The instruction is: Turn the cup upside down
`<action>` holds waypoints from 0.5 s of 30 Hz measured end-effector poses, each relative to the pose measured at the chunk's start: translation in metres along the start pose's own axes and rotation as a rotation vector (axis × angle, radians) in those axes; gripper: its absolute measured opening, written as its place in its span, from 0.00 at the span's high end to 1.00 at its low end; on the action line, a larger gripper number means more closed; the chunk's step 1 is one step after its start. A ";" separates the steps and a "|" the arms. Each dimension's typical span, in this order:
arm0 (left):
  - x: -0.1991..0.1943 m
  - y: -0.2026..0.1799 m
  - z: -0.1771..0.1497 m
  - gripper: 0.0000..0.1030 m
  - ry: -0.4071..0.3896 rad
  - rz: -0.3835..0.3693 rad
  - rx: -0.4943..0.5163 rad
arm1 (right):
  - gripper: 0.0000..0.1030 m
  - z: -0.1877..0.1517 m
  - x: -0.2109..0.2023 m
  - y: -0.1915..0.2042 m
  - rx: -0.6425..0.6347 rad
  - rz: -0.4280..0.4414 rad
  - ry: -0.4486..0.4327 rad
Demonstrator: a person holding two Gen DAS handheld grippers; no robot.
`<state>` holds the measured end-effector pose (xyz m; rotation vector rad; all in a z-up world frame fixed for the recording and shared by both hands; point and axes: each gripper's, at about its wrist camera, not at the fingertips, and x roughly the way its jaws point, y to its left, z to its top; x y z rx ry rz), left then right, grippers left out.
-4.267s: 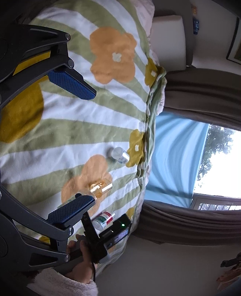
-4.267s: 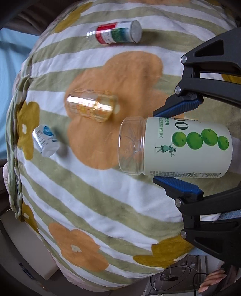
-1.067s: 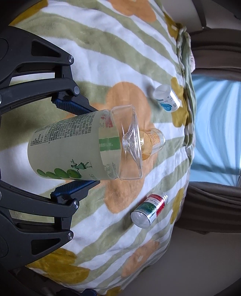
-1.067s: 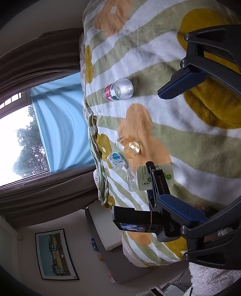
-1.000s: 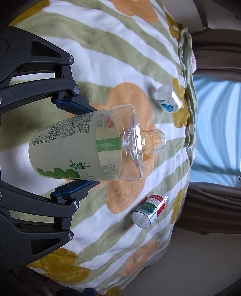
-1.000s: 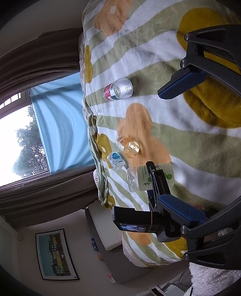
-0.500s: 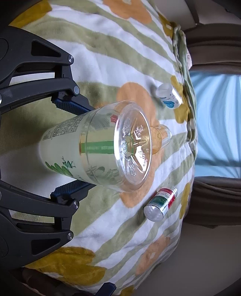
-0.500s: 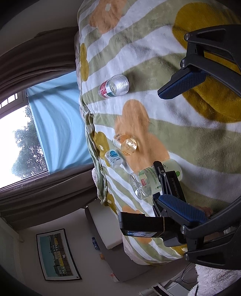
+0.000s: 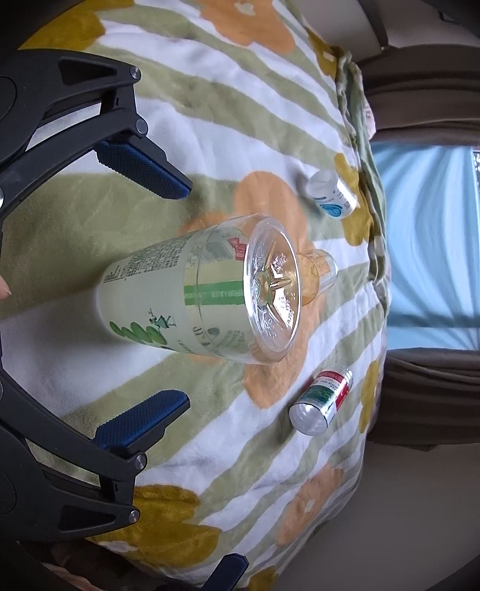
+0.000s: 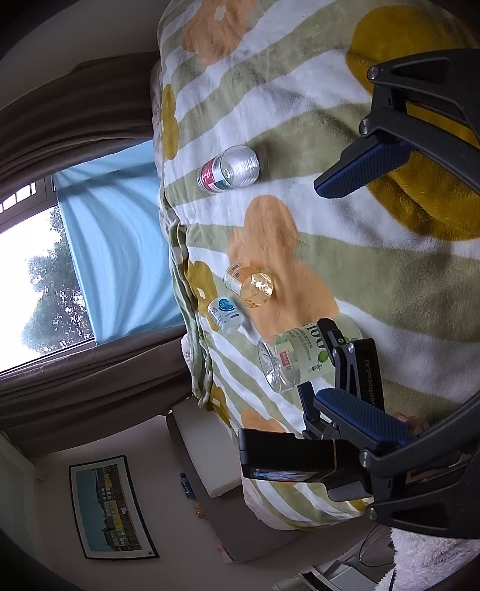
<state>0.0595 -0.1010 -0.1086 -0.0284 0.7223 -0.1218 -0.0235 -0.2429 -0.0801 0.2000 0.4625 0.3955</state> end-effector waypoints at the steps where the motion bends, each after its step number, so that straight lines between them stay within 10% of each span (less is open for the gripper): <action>1: -0.005 0.001 0.000 0.00 -0.001 -0.007 0.000 | 0.00 0.002 -0.001 0.002 -0.004 -0.003 -0.003; 15: -0.171 0.076 0.047 0.00 -0.263 0.025 -0.098 | 0.00 0.074 -0.034 0.086 -0.204 -0.204 -0.141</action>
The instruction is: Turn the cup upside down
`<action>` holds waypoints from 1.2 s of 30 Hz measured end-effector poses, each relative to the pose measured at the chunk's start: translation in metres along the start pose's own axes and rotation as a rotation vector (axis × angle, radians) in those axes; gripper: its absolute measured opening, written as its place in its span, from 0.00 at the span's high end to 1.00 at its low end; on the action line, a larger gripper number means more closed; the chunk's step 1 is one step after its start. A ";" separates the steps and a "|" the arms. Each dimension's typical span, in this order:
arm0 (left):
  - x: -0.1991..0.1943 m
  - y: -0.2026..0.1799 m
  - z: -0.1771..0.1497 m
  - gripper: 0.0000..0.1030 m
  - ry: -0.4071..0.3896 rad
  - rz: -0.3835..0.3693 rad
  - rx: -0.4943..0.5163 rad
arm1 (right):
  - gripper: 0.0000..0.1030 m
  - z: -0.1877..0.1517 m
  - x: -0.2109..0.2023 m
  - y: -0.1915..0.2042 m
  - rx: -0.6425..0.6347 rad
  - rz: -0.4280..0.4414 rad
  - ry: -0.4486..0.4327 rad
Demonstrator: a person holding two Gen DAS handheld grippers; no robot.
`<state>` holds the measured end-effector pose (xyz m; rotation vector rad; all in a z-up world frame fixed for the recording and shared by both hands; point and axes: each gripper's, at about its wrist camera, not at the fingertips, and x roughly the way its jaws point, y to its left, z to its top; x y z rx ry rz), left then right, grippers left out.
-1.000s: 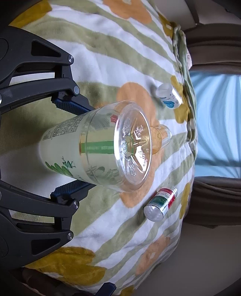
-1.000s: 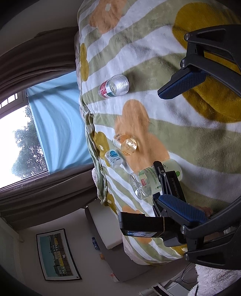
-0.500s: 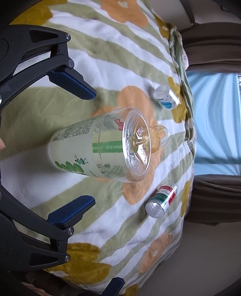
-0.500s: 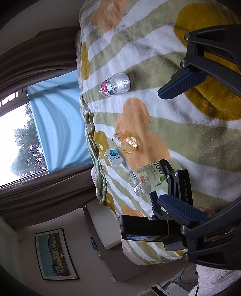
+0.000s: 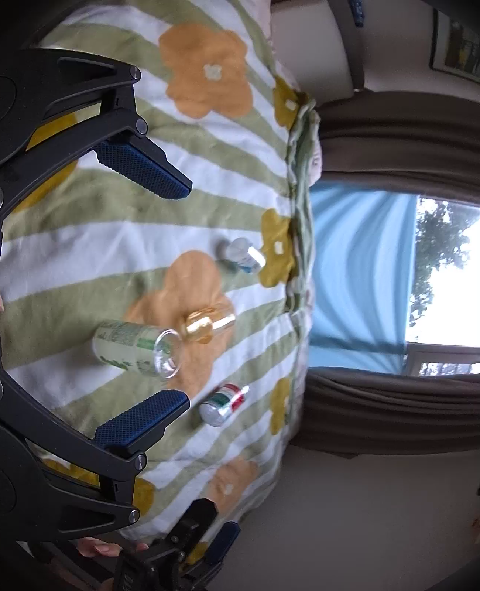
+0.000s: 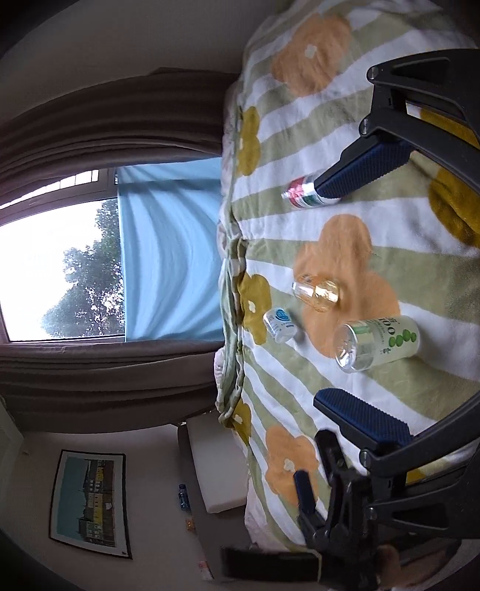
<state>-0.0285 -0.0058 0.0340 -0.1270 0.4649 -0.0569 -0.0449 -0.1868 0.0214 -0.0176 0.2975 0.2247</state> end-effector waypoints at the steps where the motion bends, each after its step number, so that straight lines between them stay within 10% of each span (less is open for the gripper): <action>1: -0.011 0.005 0.007 0.00 -0.030 -0.013 -0.007 | 0.00 0.006 -0.002 0.005 -0.014 -0.021 -0.012; 8: -0.053 0.019 0.028 0.00 -0.156 0.033 0.034 | 0.00 0.030 -0.018 0.025 -0.012 -0.132 -0.069; 36: -0.057 0.024 0.019 0.00 -0.157 0.051 0.027 | 0.00 0.034 -0.029 0.030 0.019 -0.214 -0.058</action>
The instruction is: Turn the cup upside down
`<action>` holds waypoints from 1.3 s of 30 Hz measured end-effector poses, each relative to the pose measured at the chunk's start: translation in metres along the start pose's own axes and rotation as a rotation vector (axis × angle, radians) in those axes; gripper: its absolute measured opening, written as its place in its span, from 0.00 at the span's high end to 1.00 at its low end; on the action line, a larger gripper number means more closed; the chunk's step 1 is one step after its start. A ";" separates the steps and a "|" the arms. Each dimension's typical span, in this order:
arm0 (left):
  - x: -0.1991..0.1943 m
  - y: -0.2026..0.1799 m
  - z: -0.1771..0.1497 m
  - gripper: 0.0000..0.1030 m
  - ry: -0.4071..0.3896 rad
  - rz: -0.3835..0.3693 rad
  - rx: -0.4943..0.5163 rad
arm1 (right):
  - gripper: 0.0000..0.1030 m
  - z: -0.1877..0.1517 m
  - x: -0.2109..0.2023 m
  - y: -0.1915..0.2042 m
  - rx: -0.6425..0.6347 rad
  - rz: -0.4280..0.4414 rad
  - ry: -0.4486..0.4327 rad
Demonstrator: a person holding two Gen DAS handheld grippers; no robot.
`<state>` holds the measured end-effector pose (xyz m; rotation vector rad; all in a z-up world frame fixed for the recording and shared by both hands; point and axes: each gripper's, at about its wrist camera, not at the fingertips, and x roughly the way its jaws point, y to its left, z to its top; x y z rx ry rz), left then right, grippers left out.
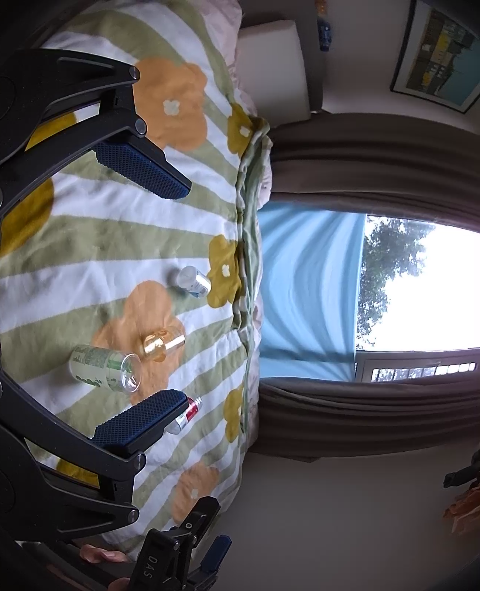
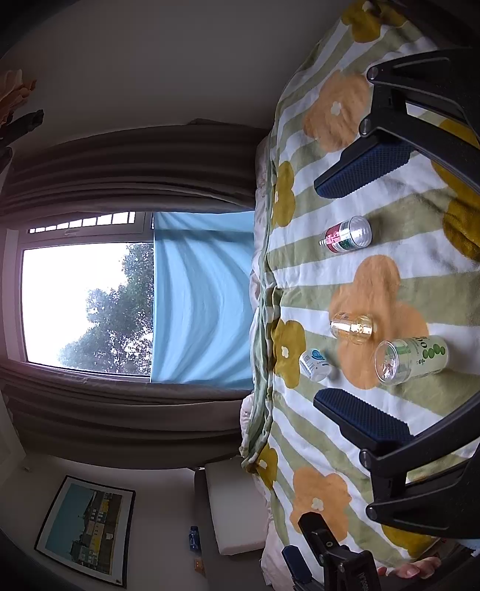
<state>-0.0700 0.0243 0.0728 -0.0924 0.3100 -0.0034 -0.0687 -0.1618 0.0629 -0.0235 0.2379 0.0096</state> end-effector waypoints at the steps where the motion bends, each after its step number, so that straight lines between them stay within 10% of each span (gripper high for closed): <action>1: 0.000 0.000 0.000 0.00 0.000 0.000 -0.001 | 0.00 0.000 0.000 0.000 0.000 0.001 0.000; 39: -0.001 0.005 -0.004 0.00 -0.004 0.030 0.008 | 0.00 0.000 0.000 0.004 0.002 0.005 0.004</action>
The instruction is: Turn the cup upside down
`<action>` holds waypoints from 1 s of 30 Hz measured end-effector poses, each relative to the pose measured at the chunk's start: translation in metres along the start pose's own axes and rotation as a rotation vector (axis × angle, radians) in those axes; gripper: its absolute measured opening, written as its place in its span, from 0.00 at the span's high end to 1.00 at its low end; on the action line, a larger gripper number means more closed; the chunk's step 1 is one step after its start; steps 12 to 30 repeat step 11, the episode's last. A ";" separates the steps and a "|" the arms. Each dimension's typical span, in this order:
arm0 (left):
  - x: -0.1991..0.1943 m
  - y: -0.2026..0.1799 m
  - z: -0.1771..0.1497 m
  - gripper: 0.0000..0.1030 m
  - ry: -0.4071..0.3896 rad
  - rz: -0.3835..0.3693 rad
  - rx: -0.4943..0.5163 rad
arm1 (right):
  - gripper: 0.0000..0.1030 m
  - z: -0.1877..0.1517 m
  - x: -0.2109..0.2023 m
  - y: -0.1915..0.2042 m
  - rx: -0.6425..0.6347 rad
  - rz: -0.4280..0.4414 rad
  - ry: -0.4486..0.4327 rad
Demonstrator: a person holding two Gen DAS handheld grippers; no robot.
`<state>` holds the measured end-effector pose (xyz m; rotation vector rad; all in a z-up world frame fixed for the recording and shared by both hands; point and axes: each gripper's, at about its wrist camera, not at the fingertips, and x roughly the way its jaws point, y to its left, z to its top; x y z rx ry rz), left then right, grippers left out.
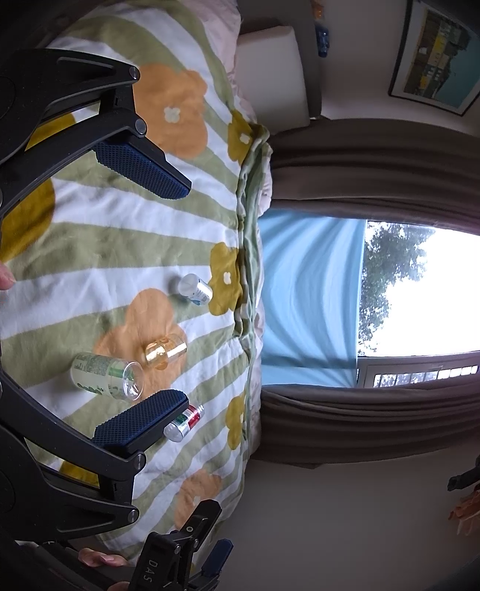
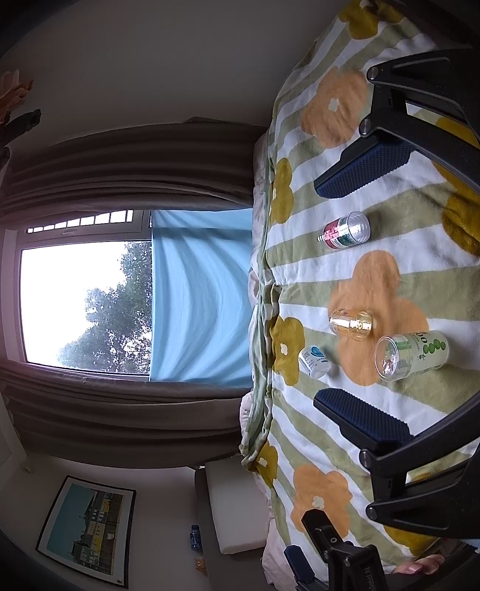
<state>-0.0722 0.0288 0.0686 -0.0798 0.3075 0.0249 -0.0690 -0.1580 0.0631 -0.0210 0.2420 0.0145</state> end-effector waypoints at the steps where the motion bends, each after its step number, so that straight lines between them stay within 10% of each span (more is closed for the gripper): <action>1: 0.000 0.000 0.000 0.00 -0.002 0.008 0.003 | 0.00 0.000 0.000 0.000 0.002 0.001 0.000; 30: -0.008 -0.009 -0.001 0.00 -0.052 0.043 0.047 | 0.00 0.000 0.001 0.002 0.004 0.002 -0.002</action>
